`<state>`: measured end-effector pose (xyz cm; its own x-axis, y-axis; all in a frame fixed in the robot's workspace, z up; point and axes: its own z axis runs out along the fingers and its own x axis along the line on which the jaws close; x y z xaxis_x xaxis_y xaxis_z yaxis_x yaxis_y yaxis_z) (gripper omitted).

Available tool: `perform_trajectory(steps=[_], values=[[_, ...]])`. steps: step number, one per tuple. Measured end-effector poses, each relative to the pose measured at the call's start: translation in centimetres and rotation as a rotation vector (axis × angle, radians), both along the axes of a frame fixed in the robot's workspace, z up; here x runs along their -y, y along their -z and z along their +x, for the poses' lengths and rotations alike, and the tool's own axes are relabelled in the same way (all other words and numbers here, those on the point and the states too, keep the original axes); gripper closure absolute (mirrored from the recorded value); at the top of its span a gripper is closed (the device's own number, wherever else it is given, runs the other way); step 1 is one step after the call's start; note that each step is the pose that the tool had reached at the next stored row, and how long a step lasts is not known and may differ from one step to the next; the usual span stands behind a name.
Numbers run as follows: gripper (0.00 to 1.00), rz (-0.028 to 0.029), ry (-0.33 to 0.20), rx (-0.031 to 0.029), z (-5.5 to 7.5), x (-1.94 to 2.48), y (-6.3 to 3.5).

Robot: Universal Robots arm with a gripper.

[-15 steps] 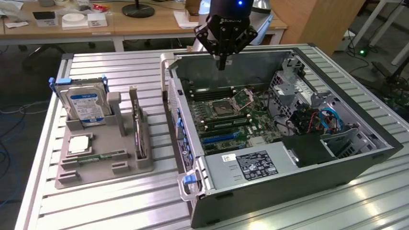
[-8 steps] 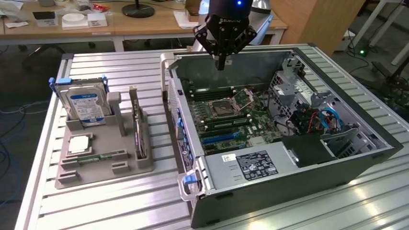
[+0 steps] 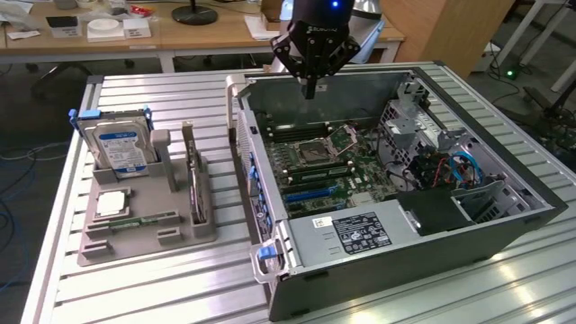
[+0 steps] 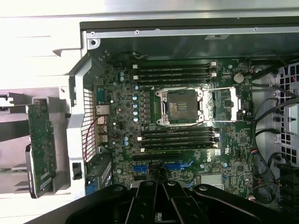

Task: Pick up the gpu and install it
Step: 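Reach for the gpu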

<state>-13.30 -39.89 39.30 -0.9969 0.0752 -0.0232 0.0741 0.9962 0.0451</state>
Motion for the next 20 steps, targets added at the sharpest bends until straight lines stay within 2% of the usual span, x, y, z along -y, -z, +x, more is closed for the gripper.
perform_trajectory(steps=[20], values=[[0.90, 0.0000, 0.000, -0.0001, -0.65, 0.01, 0.02]])
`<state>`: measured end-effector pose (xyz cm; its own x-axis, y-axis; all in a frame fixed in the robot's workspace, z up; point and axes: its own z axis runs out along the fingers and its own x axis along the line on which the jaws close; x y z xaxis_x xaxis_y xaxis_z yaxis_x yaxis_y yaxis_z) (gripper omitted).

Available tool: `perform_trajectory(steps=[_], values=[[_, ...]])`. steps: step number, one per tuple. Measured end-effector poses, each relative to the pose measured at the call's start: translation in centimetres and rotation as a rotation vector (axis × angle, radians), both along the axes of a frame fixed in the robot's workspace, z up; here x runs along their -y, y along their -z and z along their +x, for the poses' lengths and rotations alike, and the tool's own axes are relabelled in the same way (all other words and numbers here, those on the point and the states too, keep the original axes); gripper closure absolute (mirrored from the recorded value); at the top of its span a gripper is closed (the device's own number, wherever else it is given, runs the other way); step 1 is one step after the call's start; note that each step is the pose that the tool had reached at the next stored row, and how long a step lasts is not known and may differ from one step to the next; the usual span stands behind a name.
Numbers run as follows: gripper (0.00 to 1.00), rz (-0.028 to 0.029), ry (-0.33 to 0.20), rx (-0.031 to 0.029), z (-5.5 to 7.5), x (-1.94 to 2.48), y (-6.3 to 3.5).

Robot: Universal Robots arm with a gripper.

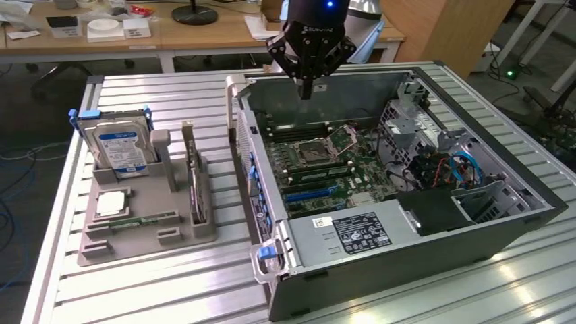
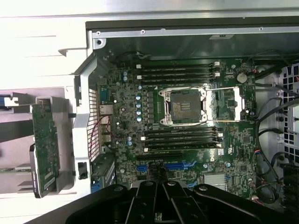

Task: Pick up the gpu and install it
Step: 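Reach for the gpu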

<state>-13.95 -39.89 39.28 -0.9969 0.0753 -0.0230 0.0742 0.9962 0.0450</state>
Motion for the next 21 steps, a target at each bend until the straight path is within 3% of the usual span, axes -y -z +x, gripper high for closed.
perform_trajectory(steps=[21], values=[[0.90, 0.0000, 0.000, 0.0000, -0.73, 0.01, 0.01]])
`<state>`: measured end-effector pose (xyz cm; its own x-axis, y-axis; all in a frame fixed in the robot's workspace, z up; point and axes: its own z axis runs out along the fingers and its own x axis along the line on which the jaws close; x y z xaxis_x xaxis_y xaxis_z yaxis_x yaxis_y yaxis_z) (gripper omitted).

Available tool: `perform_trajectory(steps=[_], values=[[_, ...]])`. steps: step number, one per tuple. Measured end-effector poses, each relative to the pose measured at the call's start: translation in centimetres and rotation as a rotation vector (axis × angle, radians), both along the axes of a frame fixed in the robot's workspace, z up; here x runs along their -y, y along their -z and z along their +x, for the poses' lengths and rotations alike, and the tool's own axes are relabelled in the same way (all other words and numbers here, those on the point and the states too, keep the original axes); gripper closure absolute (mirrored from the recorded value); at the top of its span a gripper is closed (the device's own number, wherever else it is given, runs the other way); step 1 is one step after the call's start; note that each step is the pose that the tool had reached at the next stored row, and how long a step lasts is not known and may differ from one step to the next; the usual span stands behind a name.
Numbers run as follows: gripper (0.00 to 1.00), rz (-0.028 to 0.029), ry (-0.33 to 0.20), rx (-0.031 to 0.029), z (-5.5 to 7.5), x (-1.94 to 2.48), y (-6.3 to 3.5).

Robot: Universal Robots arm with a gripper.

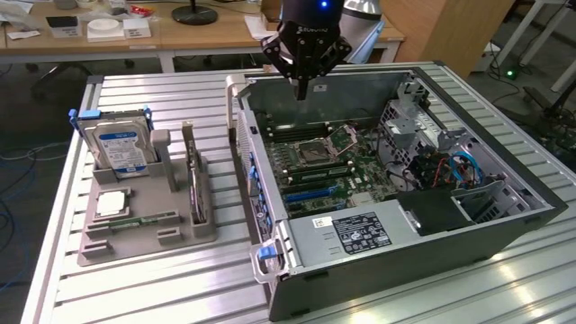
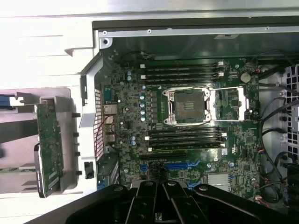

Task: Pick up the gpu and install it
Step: 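Reach for the gpu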

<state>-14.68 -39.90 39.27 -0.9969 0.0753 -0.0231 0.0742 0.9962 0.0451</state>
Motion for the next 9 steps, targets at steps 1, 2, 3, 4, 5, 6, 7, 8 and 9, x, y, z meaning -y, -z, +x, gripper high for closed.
perform_trajectory(steps=[1, 2, 3, 4, 5, 6, 7, 8, 9], values=[[0.90, 0.0000, 0.000, 0.0000, -0.04, 0.00, 0.00], [0.90, 0.0000, 0.000, 0.0000, -0.08, 0.00, 0.00], [0.90, 0.0000, 0.000, 0.0000, -0.11, 0.00, 0.00], [0.90, 0.0000, 0.000, 0.0000, -0.15, 0.00, 0.00], [0.90, -0.0001, 0.000, 0.0000, -0.18, 0.01, 0.00], [0.90, 0.0000, 0.000, 0.0000, -0.22, 0.01, 0.01], [0.90, 0.0000, 0.000, 0.0000, -0.26, 0.01, 0.01], [0.90, 0.0000, 0.000, 0.0000, -0.30, 0.01, 0.00], [0.90, -0.0001, 0.000, 0.0000, -0.33, 0.01, 0.00]])
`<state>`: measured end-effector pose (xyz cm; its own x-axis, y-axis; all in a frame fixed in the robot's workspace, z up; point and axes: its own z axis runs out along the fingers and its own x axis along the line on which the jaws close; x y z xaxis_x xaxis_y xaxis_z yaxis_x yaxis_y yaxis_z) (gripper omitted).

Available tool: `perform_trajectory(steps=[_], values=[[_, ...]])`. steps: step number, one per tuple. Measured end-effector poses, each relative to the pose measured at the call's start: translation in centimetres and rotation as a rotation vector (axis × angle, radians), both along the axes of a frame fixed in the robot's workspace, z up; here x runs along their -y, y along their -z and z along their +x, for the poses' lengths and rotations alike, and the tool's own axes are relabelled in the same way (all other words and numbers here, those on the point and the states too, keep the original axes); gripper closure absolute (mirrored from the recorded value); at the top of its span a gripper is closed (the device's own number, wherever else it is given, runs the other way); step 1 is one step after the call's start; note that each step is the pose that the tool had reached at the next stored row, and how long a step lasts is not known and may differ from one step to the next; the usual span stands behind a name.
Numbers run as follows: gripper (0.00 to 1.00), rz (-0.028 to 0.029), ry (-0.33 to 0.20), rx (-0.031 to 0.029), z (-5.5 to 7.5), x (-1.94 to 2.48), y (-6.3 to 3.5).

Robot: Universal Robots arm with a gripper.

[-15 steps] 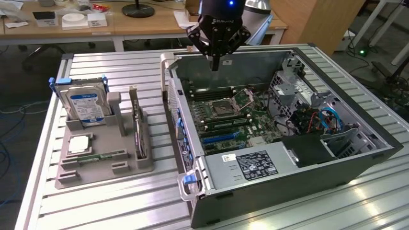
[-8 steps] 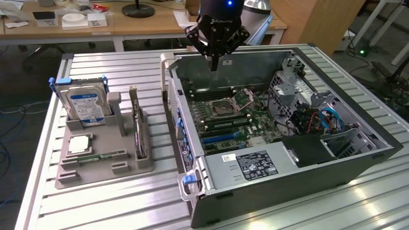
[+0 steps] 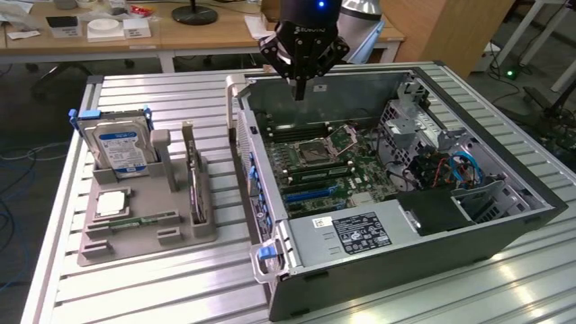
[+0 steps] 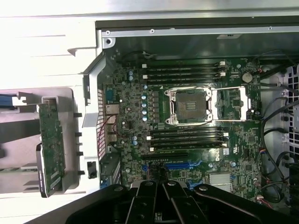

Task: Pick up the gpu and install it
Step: 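Reach for the gpu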

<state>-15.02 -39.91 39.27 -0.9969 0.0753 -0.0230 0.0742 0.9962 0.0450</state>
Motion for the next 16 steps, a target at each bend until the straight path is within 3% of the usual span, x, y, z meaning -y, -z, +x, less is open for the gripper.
perform_trajectory(steps=[16], values=[[0.90, 0.0001, 0.000, 0.0001, -0.59, 0.01, 0.01]])
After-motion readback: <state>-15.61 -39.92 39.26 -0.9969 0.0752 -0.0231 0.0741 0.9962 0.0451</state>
